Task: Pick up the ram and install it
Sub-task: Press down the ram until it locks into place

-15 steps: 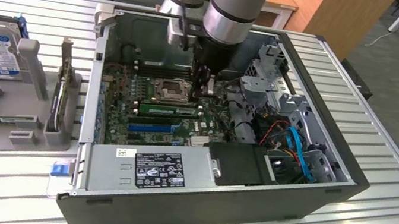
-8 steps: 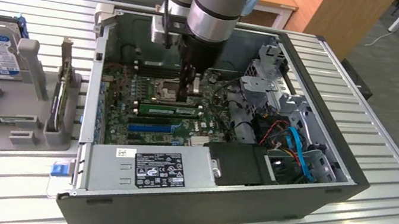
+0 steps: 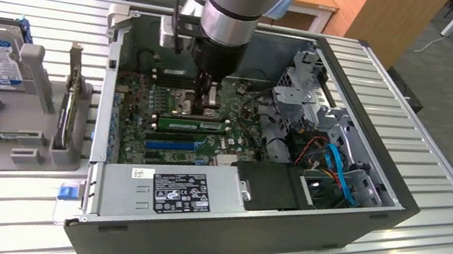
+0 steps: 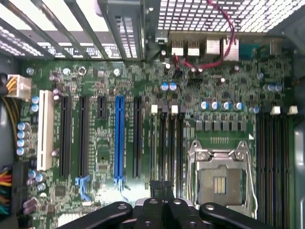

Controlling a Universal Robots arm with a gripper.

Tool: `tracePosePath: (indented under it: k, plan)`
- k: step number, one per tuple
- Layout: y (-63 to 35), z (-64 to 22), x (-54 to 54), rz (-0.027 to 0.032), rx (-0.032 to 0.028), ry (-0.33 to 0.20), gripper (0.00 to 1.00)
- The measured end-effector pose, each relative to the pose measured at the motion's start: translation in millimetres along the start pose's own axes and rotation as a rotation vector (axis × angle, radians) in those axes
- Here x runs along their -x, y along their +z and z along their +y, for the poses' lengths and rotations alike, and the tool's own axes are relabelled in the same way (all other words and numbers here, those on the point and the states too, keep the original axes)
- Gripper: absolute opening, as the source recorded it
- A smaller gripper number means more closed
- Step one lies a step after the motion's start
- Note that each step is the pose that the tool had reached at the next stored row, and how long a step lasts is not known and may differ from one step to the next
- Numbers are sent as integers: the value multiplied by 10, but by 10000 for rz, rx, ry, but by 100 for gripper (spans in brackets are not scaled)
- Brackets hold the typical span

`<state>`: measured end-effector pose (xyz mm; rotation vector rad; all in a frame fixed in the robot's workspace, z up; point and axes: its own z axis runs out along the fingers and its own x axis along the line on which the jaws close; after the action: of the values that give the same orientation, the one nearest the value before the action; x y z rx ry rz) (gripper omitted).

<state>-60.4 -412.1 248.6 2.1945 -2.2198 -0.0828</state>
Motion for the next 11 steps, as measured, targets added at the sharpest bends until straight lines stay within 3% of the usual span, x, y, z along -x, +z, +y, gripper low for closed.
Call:
tracePosePath:
  k: [11]
  plan:
    - [8, 146, -2, 0, -2, 0, 10]
